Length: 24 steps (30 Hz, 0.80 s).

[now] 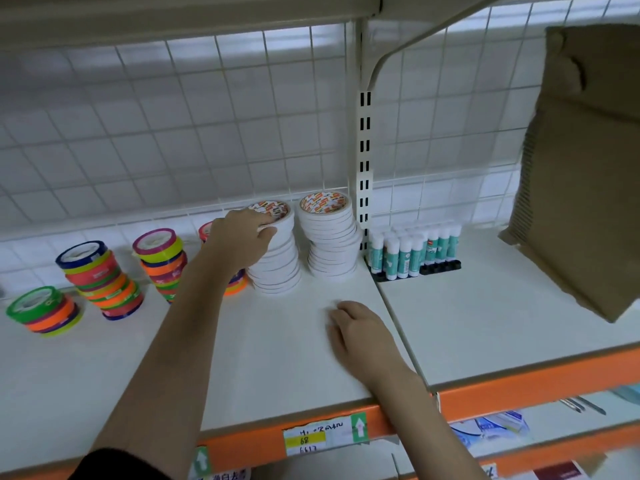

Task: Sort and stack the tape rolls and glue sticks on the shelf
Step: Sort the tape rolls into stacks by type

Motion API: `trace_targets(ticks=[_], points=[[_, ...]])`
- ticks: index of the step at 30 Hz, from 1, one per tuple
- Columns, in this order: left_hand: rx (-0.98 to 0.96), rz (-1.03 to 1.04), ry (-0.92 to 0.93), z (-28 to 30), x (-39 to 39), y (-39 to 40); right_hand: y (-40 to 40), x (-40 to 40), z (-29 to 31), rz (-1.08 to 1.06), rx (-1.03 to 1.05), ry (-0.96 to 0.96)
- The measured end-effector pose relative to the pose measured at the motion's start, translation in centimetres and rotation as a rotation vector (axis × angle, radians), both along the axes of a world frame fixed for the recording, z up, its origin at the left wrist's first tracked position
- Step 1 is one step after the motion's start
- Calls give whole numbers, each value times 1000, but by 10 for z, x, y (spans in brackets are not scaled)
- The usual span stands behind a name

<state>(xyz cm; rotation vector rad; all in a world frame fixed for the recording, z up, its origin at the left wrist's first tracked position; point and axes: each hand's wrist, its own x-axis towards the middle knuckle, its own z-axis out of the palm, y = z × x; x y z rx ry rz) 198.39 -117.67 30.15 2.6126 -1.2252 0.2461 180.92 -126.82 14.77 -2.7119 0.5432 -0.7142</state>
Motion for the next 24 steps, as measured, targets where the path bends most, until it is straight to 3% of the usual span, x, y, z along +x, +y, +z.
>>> trace_targets(ticks=[3,9,17,24], points=[[38,17,-21,0,-2,3,0,0,0,5,0,-16],[-164,68,-145,-29,-17,45,-2,3,-4,19,36,11],[-151,216,75,-119,-38,149,27,16,6,42,68,-112],[-189,263,95,-129,3,234,106,72,8,112,15,-72]])
